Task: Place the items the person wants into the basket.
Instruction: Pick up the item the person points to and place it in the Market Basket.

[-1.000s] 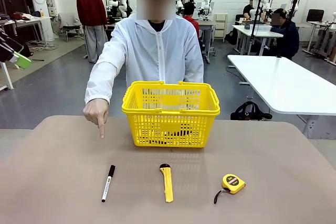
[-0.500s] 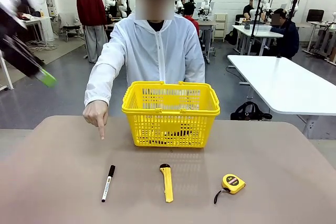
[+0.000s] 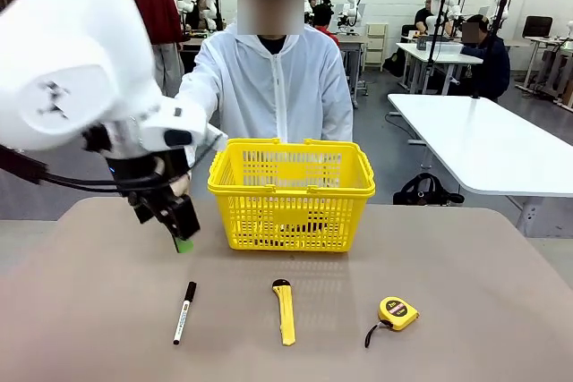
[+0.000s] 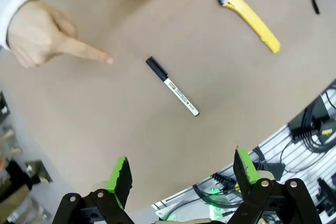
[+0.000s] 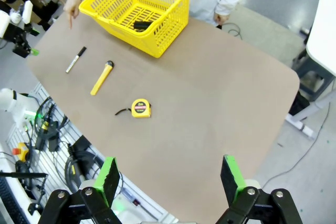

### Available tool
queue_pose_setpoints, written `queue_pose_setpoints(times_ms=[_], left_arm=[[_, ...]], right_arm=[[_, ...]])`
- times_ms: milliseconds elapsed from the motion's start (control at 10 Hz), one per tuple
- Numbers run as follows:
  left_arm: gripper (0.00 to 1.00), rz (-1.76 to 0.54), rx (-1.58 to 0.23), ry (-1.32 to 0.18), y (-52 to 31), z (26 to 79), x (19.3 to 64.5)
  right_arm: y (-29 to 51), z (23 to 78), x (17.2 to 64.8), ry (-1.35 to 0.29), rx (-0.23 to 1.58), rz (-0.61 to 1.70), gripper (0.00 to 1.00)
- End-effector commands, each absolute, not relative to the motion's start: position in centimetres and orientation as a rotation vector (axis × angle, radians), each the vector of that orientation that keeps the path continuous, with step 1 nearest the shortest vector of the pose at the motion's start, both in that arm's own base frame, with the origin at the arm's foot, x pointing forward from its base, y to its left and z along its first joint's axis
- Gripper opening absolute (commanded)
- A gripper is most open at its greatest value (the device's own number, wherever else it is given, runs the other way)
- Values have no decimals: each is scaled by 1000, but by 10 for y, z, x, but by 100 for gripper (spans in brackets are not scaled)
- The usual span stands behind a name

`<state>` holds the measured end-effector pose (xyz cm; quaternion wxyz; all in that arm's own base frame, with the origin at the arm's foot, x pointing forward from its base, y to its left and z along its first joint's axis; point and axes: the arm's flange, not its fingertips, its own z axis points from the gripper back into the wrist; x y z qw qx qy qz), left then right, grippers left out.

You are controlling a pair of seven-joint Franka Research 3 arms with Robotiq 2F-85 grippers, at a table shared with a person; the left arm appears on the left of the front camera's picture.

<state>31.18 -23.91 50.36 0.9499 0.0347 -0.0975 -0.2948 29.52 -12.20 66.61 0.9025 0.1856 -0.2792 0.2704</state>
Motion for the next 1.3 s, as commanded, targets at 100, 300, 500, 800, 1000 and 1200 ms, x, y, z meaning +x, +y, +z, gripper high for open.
queue_pose_setpoints(times_ms=[100, 300, 500, 800, 1000, 1200], left_arm=[[100, -454, 124, -242, -226, 488, 316], [100, -457, 116, -259, -217, 489, 314], [100, -466, 101, -206, -229, 488, 318], [100, -465, 96, -209, -226, 487, 318], [100, -258, 82, -218, -232, 446, 301], [100, -166, 103, -200, -238, 416, 297]], right_arm=[[-123, 665, 295, -580, 393, 564, 100], [-123, 665, 295, -580, 393, 564, 100], [-123, 665, 295, -580, 393, 564, 100], [-123, 665, 295, -580, 393, 564, 100], [-123, 665, 295, -580, 393, 564, 100], [-123, 665, 295, -580, 393, 564, 100]])
